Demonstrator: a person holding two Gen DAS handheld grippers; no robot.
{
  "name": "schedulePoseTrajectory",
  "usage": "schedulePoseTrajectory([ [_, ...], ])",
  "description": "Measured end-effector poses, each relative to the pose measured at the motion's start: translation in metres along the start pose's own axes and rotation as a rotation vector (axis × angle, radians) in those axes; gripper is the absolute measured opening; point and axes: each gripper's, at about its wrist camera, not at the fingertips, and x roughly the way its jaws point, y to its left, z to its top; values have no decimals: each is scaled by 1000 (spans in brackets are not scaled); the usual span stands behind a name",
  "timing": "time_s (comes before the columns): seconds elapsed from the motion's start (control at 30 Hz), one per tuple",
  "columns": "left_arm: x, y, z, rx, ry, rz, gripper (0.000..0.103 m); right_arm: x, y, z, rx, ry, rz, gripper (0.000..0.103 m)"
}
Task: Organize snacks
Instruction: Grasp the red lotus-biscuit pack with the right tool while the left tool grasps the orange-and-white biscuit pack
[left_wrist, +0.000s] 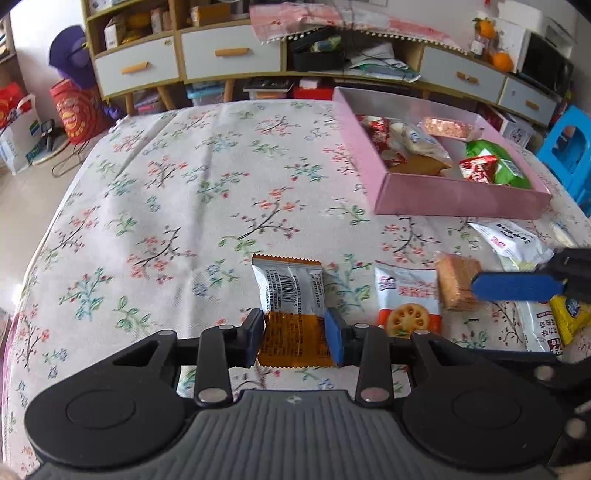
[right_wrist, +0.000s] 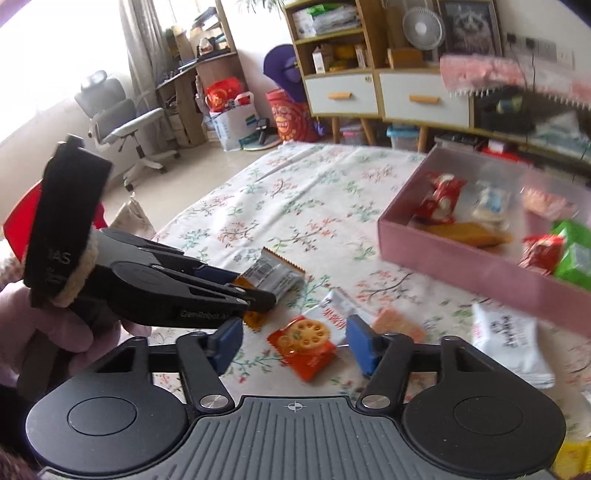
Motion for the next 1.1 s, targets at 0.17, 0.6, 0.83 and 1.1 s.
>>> schedulePoseTrajectory([
  [0.17, -2, 18, 0, -48, 20, 11, 33, 17, -1, -2, 52, 34, -32, 58],
  [0.6, -6, 38, 1, -109, -9, 63, 48, 40, 4, -1, 163, 88, -139, 74],
  [0.83, -1, 33, -1, -87, -19, 79, 50, 48, 24, -10, 62, 8, -226, 75],
  [1.1, 1, 27, -9, -26, -52, 99, 50, 46, 24, -15, 3, -19, -274, 48],
])
